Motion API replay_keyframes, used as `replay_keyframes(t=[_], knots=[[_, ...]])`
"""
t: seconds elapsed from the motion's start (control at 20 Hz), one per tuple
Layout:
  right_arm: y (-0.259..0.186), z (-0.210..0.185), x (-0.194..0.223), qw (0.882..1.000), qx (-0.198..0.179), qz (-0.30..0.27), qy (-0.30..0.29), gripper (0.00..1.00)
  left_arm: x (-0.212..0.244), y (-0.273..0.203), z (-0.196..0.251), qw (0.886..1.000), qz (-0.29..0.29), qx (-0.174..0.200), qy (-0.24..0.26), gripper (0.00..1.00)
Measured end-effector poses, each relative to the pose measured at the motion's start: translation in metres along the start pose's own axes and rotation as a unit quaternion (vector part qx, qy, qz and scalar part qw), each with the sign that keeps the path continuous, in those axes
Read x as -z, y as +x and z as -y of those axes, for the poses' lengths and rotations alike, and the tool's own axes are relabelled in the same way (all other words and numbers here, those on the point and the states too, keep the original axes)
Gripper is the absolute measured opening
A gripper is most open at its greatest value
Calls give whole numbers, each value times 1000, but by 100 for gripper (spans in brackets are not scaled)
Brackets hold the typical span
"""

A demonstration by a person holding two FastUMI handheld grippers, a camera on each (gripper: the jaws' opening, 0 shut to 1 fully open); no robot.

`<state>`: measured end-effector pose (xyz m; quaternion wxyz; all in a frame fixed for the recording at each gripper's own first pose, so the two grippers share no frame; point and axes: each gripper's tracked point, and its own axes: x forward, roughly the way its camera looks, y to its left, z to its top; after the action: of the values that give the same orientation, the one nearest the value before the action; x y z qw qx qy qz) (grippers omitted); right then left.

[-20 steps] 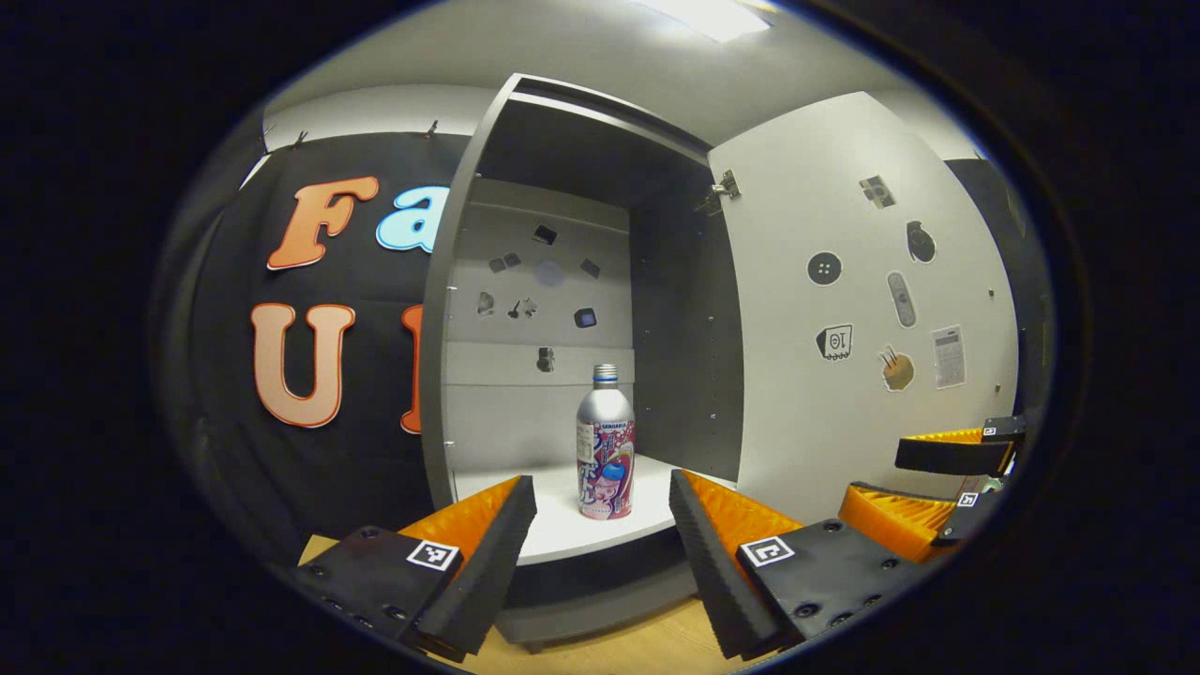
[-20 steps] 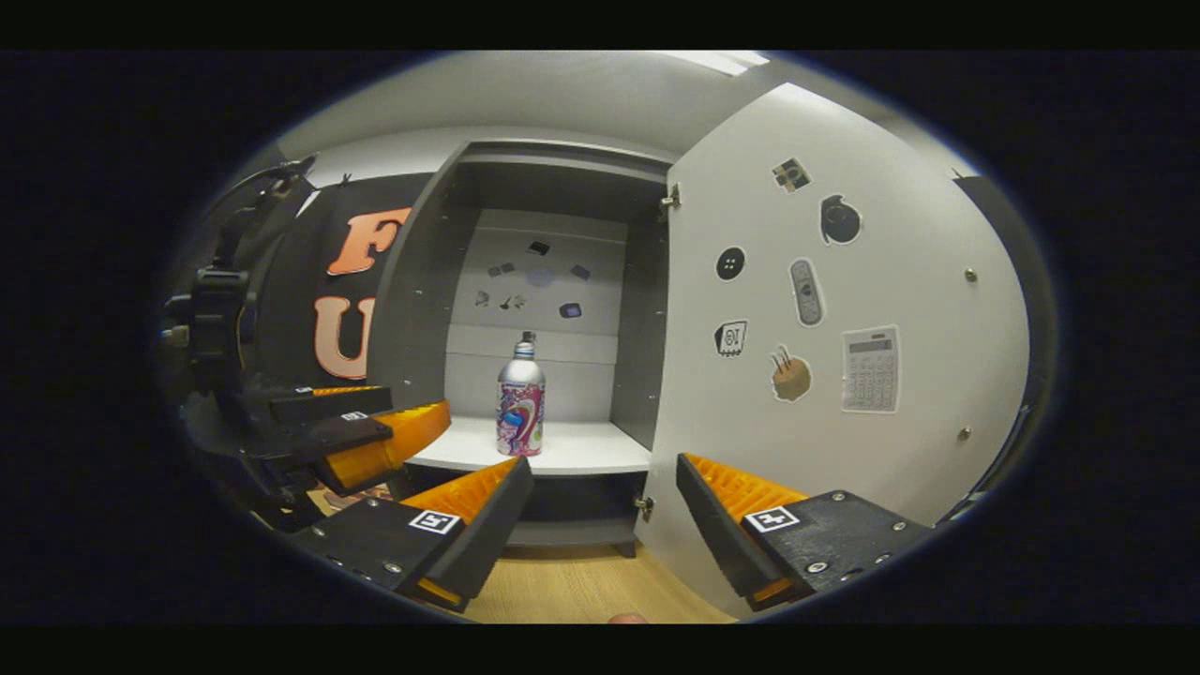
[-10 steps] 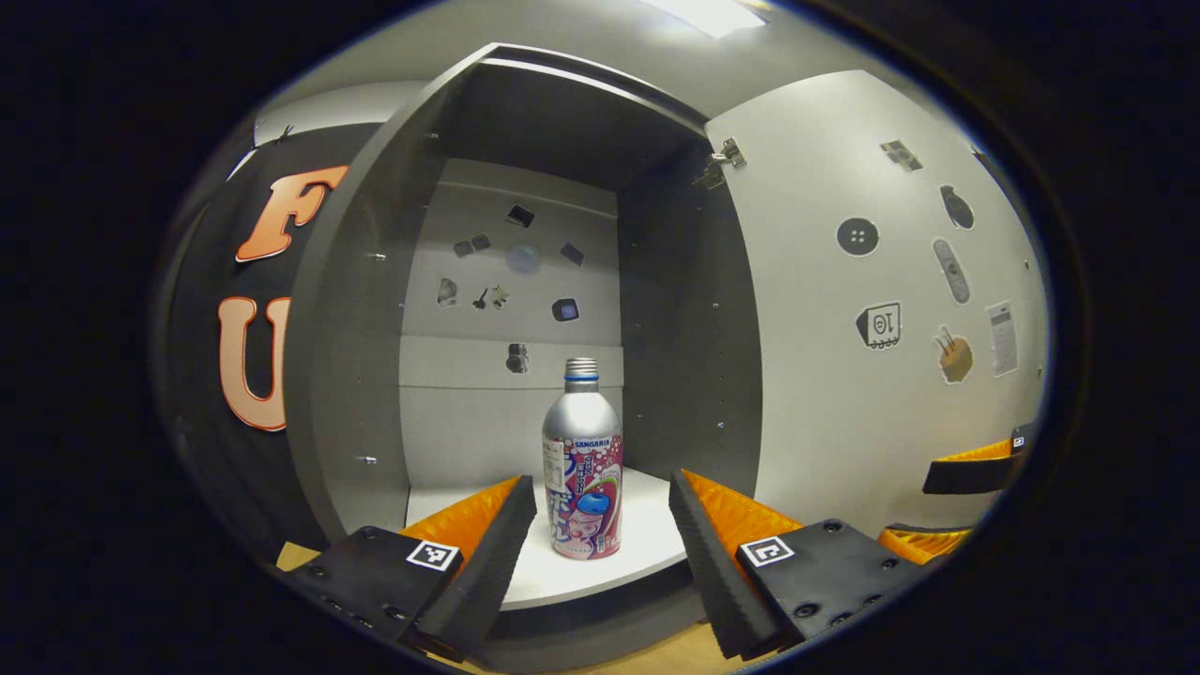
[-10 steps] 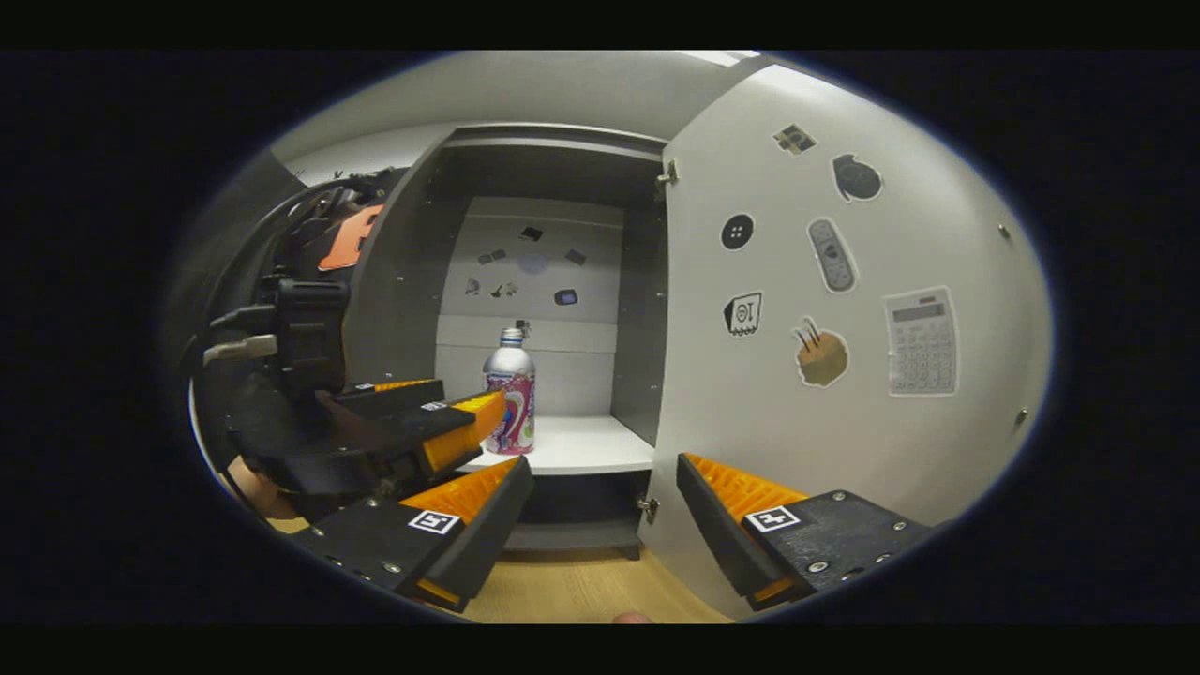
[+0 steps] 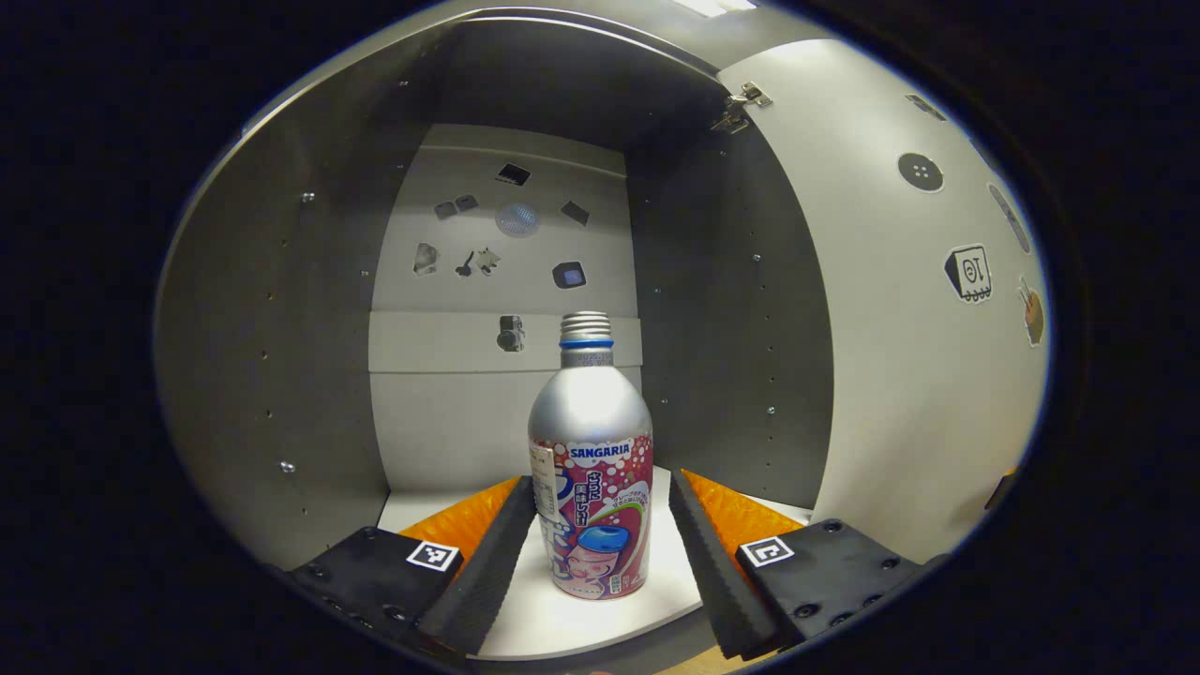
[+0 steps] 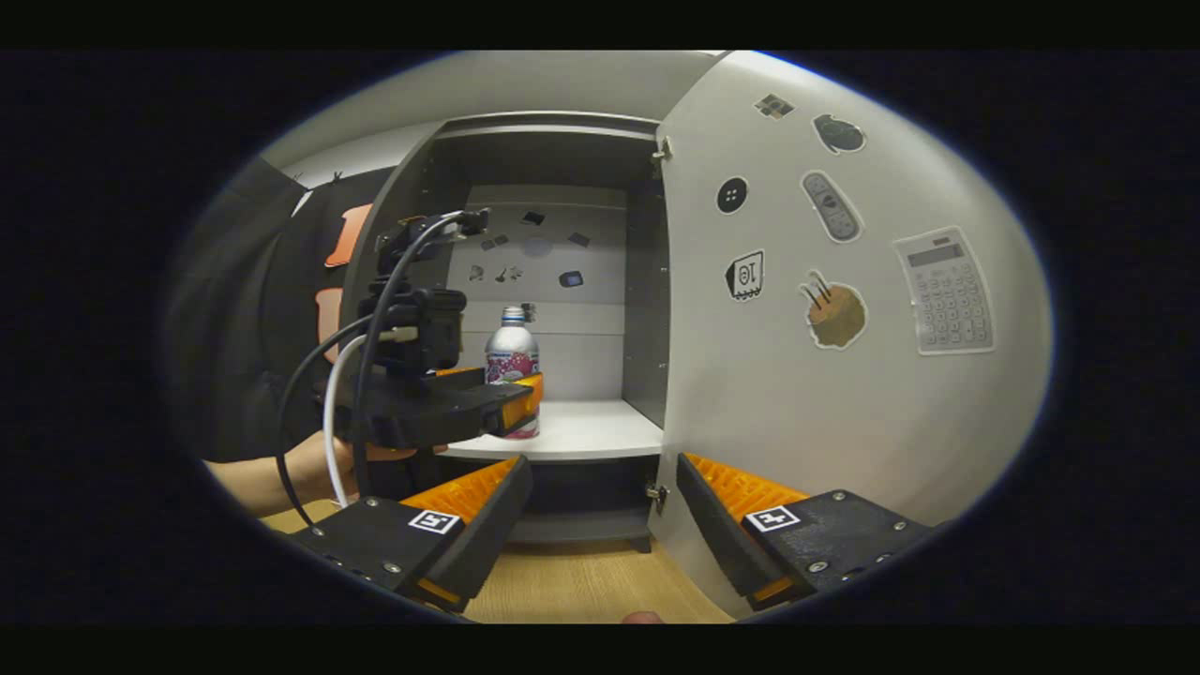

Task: Open the cabinet door with the right hand, grasp the bottle in the cabinet with the left hand and place it on the coaster, then close the cabinet door with the right hand.

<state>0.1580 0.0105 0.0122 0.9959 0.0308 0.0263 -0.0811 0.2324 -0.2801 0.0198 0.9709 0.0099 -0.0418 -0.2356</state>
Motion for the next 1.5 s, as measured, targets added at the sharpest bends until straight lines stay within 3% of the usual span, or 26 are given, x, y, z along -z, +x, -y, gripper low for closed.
replay_keyframes(t=[0.4, 0.75, 1.15, 1.5], knots=[[-5, 7, 4, 1000, -5, -2, 6, 95, 5, 15, -9, 1000, -8, -28, -8, 93], [-4, 13, 4, 1000, -23, 5, 7, 95, -3, -4, -13, 999, 6, -37, -29, 82], [-4, 0, 4, 996, -90, 9, 9, 95, -25, -101, -30, 995, 42, -82, -25, 84], [-35, -32, -3, 995, -100, 25, -9, 95, -15, -174, -48, 994, 33, -94, -33, 81]])
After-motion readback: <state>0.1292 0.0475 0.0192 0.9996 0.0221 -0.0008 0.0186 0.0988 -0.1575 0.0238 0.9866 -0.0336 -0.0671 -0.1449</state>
